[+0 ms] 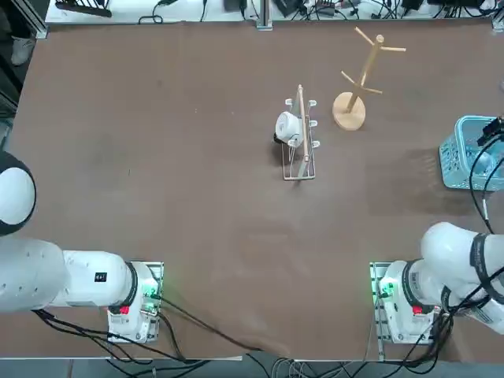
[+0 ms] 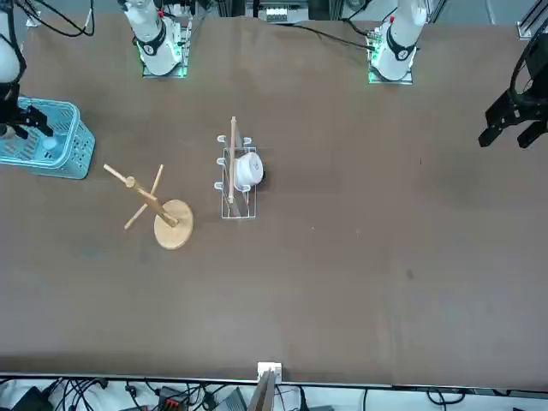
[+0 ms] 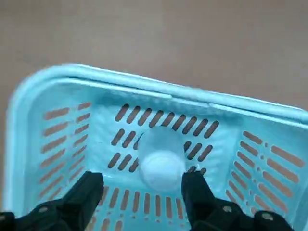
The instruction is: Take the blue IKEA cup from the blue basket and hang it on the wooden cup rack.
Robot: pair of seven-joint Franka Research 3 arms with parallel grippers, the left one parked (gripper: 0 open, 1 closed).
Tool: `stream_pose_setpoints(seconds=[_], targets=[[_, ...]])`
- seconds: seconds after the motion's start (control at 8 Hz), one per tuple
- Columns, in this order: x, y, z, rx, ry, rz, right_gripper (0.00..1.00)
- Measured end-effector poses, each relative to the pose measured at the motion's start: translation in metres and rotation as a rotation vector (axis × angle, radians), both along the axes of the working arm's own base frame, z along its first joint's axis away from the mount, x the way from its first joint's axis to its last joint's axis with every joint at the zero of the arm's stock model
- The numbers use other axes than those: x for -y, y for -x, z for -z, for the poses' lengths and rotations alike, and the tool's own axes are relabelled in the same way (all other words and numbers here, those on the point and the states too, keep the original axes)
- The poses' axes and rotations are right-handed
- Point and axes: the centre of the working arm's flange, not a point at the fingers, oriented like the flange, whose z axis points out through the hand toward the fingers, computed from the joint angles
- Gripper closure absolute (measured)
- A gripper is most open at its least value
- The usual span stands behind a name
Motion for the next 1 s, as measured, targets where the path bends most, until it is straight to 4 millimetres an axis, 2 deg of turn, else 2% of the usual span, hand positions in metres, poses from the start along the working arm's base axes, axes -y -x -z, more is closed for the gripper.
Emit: stream_pose_setpoints(seconds=[0.25,0.5,0.62,1.0], targets=[[0.019,0.009,0.042,0.001,-0.014,-0.01,0.0],[0.025,0.013,0.071,-0.002,-0.027,-0.008,0.0],[0.026,0.014,0.077,-0.005,-0.032,-0.008,0.0],[0.027,0.014,0.077,-0.005,-0.033,-0.026,0.0]])
